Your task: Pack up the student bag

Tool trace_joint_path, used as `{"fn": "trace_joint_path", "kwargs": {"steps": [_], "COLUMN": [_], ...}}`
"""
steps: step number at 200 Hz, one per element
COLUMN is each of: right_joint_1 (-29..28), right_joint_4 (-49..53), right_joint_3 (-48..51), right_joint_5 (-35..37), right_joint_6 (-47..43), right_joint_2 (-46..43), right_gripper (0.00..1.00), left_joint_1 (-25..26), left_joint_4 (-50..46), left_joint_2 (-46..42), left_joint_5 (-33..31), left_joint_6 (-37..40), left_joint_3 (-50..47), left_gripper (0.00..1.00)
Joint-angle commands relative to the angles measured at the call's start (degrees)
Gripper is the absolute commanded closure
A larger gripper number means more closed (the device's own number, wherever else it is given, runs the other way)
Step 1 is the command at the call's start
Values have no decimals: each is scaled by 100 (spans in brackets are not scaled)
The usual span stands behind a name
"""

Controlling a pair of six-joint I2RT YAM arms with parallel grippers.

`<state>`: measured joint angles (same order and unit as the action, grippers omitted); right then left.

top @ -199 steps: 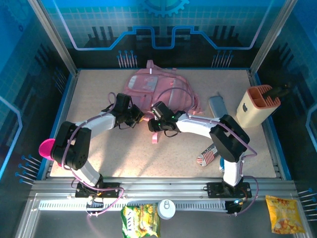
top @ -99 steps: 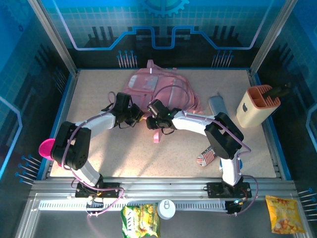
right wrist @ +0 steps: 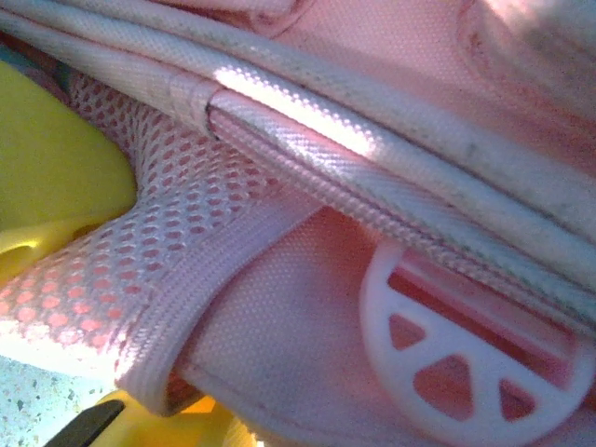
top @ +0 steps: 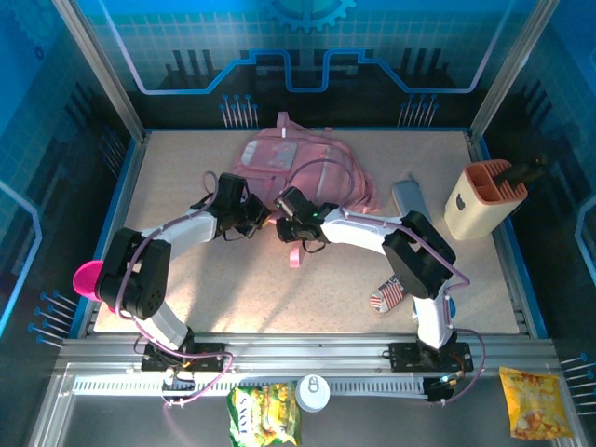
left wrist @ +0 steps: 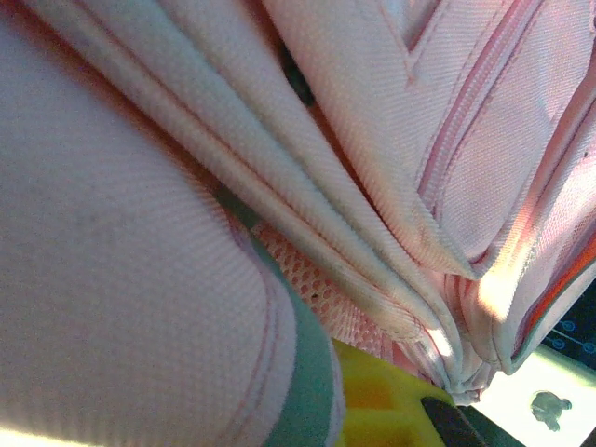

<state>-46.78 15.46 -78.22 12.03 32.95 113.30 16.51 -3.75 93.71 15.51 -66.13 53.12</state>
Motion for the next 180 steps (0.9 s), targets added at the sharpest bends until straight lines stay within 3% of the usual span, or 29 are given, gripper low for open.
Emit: {"fn": "trace_joint_path", "kwargs": {"steps": [1, 76, 158, 180], "right_joint_1": [-94, -369, -382, -348], "right_joint_4": [-403, 247, 795, 770], "right_joint_3": [-208, -557, -984, -963], "right_joint_5": [251, 887, 1550, 1652], "right_joint_6": [-60, 111, 334, 331], "right_joint_2": [-1, 159, 422, 389], "right_gripper": [68, 62, 72, 79], "left_joint_1": [93, 100, 100, 95], "left_joint_4": [234, 270, 252, 252], "left_joint_2": [-90, -72, -94, -89], "left_joint_5": [591, 601, 594, 585], "left_joint_6": [-1, -41, -54, -56], "left_joint_3": [247, 260, 225, 240], "left_gripper": [100, 100, 100, 100]}}
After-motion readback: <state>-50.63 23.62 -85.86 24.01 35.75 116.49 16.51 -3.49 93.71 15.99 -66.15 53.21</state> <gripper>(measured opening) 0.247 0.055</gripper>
